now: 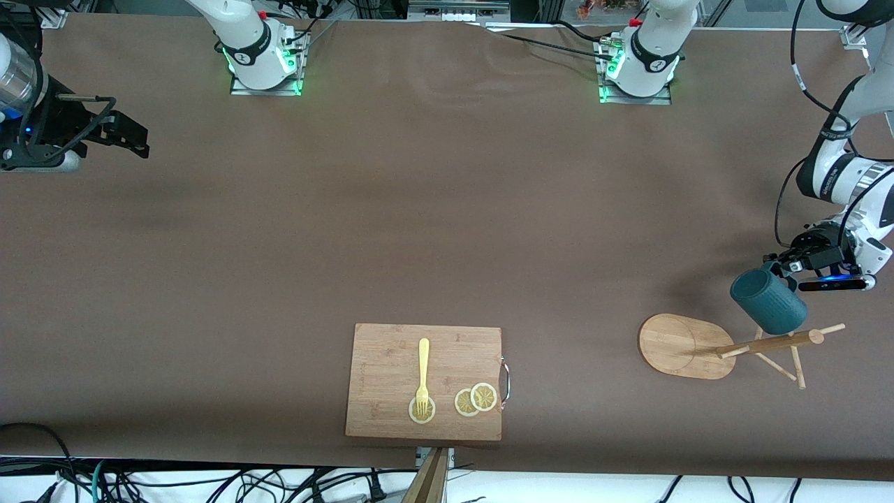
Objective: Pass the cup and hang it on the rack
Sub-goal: 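Hang the mug handle on a rack peg and open the left gripper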
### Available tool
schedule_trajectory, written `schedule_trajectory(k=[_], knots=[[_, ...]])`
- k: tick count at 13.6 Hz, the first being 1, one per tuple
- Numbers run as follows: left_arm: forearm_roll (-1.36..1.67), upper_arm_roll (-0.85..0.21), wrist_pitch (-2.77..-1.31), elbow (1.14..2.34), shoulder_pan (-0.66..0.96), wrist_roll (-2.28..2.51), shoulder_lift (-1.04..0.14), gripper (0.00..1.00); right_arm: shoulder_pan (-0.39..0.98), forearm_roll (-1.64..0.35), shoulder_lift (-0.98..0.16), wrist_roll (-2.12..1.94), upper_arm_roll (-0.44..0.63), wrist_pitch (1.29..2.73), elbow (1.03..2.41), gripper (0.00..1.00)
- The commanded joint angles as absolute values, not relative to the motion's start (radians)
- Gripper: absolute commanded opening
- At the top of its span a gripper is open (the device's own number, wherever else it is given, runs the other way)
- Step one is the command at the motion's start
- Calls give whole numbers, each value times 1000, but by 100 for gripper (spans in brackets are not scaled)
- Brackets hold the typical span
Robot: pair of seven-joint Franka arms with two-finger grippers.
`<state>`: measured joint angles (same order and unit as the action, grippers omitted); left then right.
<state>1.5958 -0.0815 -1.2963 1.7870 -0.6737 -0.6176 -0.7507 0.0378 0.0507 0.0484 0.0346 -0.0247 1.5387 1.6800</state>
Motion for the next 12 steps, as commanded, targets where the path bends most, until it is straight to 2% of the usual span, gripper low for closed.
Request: schedule_trajectory(k=[1,2,3,4,5,12], knots=[[1631,-91,-1276,1763,-678,-633,-778,20,32,58,46,34,-31,1522,1664,100],[1629,-91,-1273,1763,-678,-649,-781,24,32,58,46,34,-29,1522,1664,100],[1628,-91,-1272,1763,-680,-656,-784,47,32,57,46,29,-29,1522,1664,100],[1628,-91,-1267,1764,-680,-660,-784,61,32,57,46,34,-29,1522,1664,100],[1620,-91,-1261,1764,-680,-661,-782,100,32,58,46,38,-29,1522,1664,100],[1455,-84,-1253,1763,-702,-666,-750,100,32,58,46,35,-29,1522,1664,100]])
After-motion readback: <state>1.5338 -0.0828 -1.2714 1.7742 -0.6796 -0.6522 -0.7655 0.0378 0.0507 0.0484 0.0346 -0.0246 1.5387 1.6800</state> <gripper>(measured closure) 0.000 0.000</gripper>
